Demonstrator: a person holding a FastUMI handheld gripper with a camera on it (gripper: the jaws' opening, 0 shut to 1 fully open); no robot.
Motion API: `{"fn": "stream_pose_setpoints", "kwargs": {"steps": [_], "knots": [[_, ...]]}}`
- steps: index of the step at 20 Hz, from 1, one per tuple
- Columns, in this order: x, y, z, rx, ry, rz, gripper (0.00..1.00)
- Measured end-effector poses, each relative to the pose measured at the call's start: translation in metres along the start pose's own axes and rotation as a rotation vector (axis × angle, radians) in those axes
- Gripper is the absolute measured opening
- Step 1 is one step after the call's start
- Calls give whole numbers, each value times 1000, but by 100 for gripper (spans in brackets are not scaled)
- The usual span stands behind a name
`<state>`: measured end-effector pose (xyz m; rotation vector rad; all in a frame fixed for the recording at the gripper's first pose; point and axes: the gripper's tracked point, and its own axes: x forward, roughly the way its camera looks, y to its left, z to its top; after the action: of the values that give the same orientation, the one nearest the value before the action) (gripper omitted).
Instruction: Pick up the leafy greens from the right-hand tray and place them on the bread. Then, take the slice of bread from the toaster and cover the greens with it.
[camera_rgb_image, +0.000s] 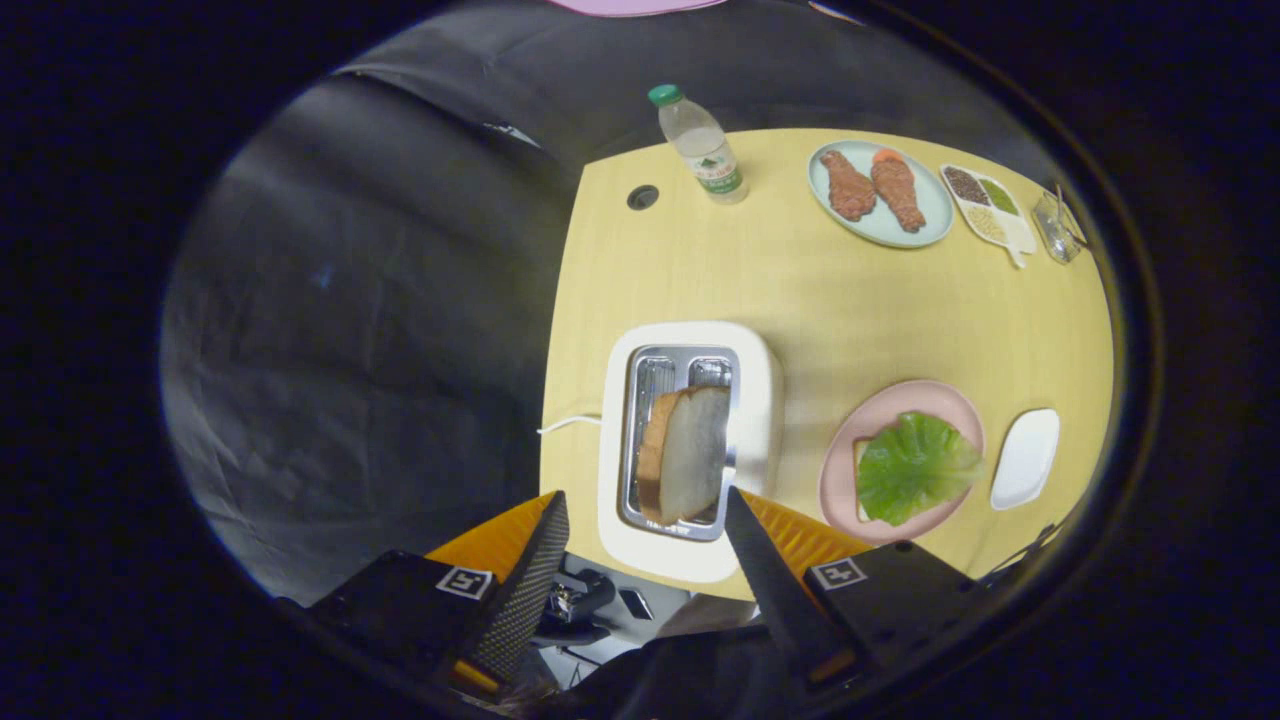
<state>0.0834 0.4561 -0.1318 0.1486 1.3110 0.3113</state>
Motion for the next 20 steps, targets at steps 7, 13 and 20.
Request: {"fn": "stream_pose_setpoints", "kwargs": {"steps": [7,13,20], "knots": [[40,-17,16,-5,-3,-89,62],[42,-39,11,9,29,-164,25],[11,-42,13,36,17,-70,10]]}}
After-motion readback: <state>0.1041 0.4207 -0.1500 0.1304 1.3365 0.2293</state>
